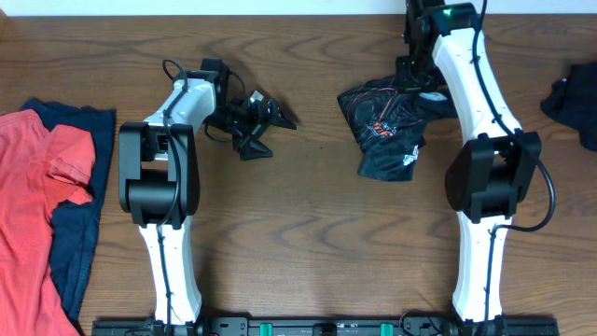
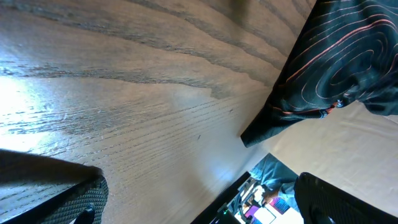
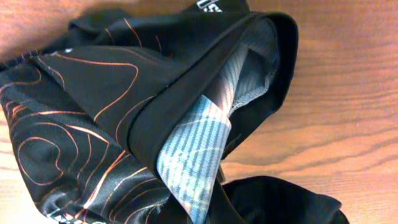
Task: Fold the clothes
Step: 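Grasp the black jersey bundle's top edge with the right gripper, then lift and carry the bundle to the upper right with the right gripper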
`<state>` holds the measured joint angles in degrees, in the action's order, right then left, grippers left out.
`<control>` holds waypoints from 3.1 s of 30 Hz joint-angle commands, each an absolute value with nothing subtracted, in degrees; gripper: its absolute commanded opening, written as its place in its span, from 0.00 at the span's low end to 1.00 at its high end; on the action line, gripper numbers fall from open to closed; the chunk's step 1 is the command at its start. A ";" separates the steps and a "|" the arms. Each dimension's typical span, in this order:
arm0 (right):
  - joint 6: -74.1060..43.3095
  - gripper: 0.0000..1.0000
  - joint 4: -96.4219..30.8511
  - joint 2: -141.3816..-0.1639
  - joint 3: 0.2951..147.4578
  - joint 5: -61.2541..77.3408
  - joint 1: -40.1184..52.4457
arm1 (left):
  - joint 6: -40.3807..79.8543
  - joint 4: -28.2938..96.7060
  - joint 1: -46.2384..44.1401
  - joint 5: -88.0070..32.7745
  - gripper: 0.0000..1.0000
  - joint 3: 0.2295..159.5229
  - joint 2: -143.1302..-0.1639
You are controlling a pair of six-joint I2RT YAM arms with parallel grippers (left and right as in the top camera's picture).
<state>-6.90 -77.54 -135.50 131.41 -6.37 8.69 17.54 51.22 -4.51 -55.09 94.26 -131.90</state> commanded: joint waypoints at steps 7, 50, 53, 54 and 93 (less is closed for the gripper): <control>-6.17 0.01 -79.29 -135.33 131.15 -0.32 8.32 | 15.46 50.35 -4.51 -47.16 0.98 92.05 -135.85; -5.02 0.99 -57.14 -138.17 114.58 12.80 -0.40 | 14.59 53.08 -4.54 -47.09 0.98 92.05 -135.85; -5.06 0.99 -57.17 -140.31 114.58 14.02 0.91 | 14.59 53.10 -4.54 -47.09 0.98 92.05 -135.85; -5.04 0.99 -57.19 -140.88 114.58 14.09 1.26 | 14.59 53.12 -4.54 -47.09 0.98 92.05 -135.85; -1.21 0.01 -72.12 -135.26 130.50 7.70 1.19 | 14.59 53.28 -4.58 -47.09 0.98 92.05 -135.85</control>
<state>-2.26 -71.50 -142.06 126.50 13.32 2.70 16.38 53.32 -4.54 -54.94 94.24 -131.90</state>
